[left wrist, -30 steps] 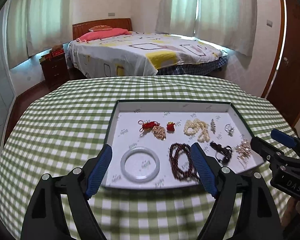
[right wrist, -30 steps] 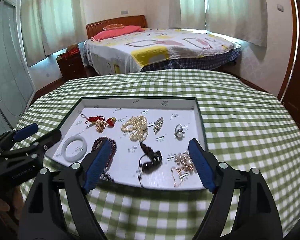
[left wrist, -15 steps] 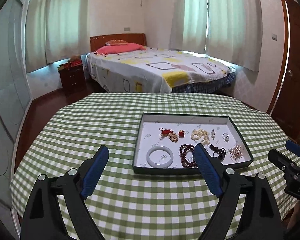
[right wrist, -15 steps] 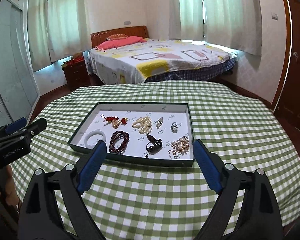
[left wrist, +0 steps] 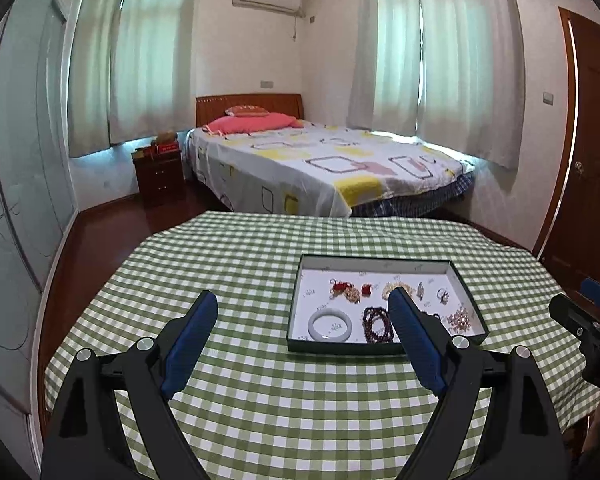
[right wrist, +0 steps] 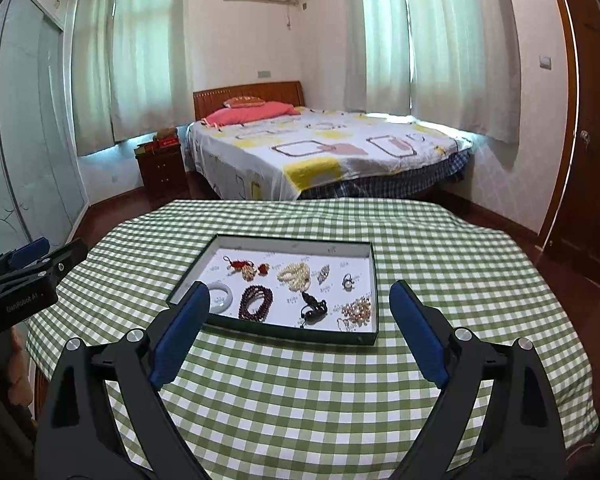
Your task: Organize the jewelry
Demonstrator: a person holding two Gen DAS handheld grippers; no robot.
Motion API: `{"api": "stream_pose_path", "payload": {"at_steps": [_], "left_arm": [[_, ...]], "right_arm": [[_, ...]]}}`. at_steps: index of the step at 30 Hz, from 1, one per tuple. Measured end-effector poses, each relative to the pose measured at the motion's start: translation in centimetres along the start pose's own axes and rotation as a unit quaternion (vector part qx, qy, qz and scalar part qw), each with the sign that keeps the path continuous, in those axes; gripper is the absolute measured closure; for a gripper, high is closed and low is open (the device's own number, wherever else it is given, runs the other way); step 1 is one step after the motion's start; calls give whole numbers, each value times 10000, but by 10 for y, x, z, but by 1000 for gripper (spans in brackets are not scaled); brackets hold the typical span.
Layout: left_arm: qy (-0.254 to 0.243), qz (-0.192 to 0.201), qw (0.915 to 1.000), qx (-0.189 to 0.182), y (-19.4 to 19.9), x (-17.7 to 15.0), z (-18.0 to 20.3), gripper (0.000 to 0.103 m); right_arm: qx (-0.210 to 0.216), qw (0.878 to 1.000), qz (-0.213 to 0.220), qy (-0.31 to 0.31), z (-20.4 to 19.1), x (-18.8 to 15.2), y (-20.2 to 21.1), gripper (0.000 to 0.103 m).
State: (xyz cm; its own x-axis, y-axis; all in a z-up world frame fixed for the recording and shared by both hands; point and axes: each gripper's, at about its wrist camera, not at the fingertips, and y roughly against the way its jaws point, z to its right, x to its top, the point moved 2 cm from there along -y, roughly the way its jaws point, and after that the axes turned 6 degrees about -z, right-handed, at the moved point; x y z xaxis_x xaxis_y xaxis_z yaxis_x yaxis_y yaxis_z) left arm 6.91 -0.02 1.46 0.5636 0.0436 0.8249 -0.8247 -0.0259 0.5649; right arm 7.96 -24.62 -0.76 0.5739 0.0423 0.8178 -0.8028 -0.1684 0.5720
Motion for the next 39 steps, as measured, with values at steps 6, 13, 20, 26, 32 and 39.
{"api": "stream_pose_path", "payload": {"at_steps": [6,13,20,26,32,39], "left_arm": [[-8,164,9999,19,18,3,-1,19],[2,216,9998,13,23,4,-1,19],[1,253,9997,19,28,3,-1,19],[7,243,9997,15,28,3,-1,19],[20,231,9997,12,28,2,-1,19],[26,218,9998,0,29,0,-2,19]], "right_arm": [[18,9998,160,70,-6,3,18,14],[13,9996,269,91,-9,4,29,14],[-1,9995,298,72,-7,3,30,14],[6,9995,297,70,-7,3,30,14],[1,9995,294,76,-7,2,30,14],[-12,9995,309,87,-7,2,31,14]]}}
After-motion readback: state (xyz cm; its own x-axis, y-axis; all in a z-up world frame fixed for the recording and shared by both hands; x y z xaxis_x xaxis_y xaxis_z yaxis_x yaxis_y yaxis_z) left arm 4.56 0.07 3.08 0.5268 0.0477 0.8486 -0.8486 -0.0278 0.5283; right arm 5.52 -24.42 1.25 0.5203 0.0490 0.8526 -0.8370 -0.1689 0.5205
